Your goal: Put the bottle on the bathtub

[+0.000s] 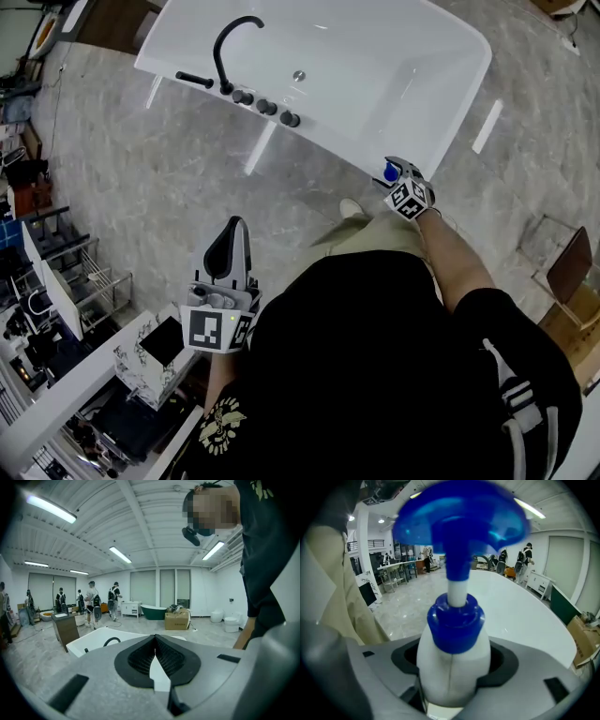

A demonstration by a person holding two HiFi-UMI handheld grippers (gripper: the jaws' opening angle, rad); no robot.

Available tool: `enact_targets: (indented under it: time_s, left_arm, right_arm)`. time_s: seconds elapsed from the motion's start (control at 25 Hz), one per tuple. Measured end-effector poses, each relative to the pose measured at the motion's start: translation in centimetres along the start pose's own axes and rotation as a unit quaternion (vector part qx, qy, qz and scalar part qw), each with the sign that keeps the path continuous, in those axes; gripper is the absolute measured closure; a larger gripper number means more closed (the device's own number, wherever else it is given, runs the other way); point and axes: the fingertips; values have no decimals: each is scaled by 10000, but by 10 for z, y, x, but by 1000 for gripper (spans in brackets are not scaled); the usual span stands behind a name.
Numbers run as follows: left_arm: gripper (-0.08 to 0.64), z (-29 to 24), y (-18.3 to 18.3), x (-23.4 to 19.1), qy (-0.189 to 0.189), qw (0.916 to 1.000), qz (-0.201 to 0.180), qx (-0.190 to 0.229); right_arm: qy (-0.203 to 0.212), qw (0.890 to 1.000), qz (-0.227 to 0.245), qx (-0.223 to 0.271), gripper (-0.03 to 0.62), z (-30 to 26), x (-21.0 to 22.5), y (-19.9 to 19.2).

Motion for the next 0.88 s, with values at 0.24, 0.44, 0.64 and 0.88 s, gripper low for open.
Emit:
enact_targets:
  time_s: [0.24, 0.44, 0.64, 0.88]
  left_arm:
    - [552, -15, 6, 4, -156, 9998, 35, 101]
    - [552, -28, 12, 6, -415, 9987, 60, 303]
    - [552, -48, 23, 17, -773, 9935, 352, 757]
    - [552, -108, 47, 107, -1543, 9806, 514, 1093]
  right_arm:
    - [170, 9994, -273, 107, 319, 16, 7, 0]
    - [285, 9992, -268, 112, 311, 33, 8, 2]
    - [248, 9996, -108, 82, 310, 74, 12, 6]
    - [-420, 9886, -876, 1150, 311, 211, 70, 23]
Point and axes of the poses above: the fingertips, and each gripper's own axes: z backward along the fingers, x to its right, y out of its top, and after that the axes turned 8 degrees about -y, right-handed
